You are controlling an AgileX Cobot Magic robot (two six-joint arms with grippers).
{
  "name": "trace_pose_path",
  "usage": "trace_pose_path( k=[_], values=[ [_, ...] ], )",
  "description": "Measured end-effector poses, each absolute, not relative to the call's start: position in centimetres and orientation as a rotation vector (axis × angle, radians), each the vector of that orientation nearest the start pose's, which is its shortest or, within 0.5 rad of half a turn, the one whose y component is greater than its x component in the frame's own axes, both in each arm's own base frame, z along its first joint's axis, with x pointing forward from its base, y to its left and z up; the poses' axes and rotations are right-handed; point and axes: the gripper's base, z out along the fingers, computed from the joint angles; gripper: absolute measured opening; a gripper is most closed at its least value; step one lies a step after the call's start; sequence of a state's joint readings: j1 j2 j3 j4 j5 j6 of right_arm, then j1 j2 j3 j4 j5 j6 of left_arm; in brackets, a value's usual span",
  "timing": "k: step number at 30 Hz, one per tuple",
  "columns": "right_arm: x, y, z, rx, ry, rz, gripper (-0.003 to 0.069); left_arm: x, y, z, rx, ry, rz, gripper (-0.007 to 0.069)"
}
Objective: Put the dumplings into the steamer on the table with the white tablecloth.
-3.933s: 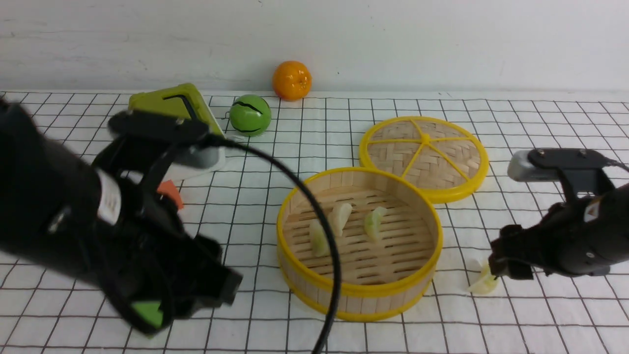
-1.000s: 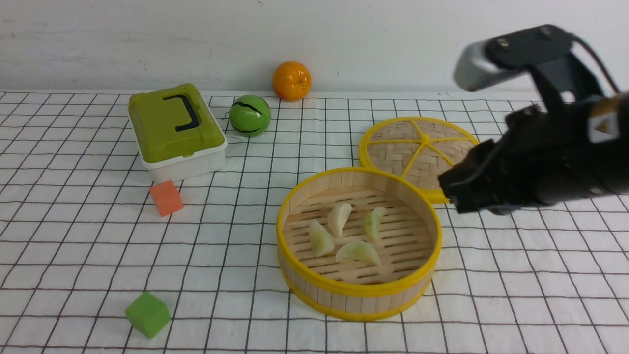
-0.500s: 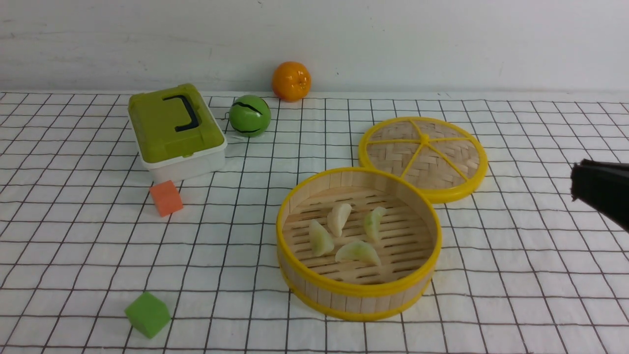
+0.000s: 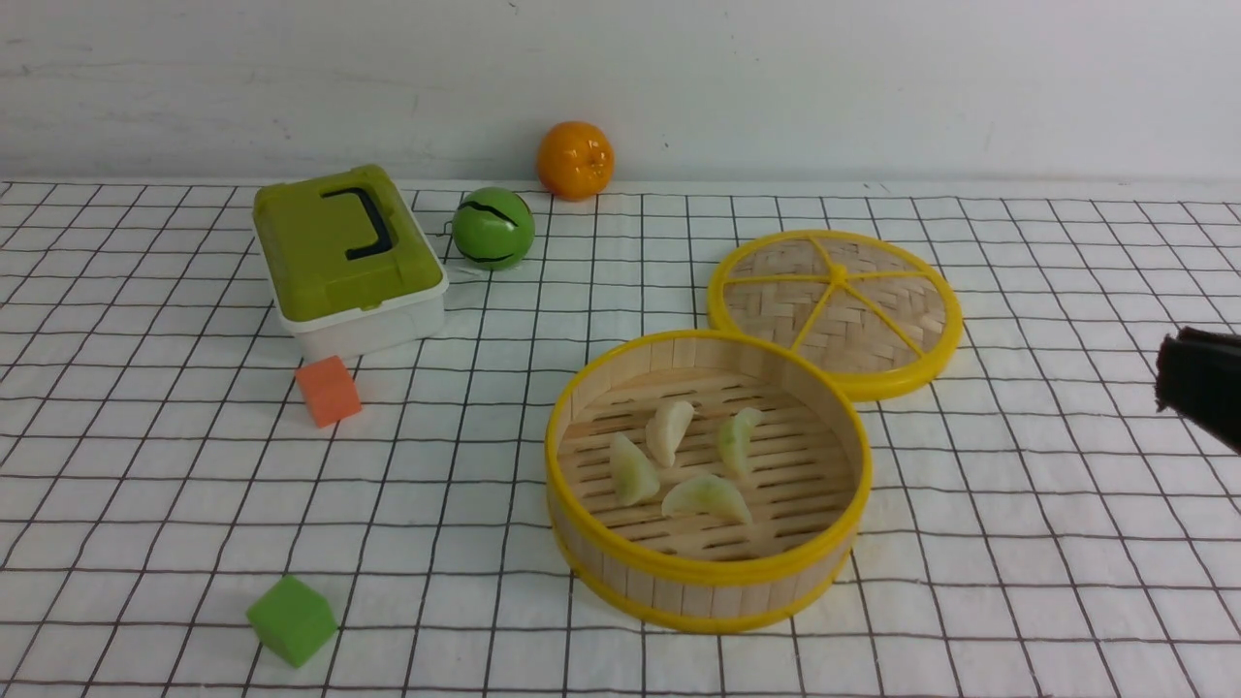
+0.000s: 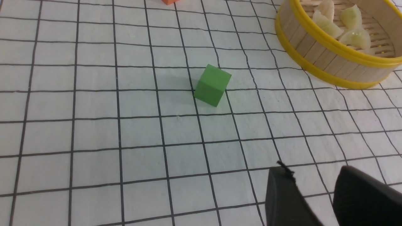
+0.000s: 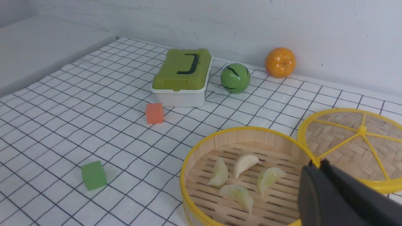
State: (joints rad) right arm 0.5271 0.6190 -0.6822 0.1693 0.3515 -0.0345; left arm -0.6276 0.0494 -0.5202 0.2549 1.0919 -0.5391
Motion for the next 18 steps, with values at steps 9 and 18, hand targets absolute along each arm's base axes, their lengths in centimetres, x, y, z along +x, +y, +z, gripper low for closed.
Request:
trace_pose_path(
  k=[9,18],
  values=[
    [8.5,2.7,26.9,-0.178,1.622,0.305,-0.0015,1.0,1.8,28.3,0.081,2.100,-0.402,0.0237],
    [6.0,0.0,19.6,0.129,1.631,0.121,-0.0024,1.0,1.8,28.3,0.081,2.100,-0.402,0.0239]
  ],
)
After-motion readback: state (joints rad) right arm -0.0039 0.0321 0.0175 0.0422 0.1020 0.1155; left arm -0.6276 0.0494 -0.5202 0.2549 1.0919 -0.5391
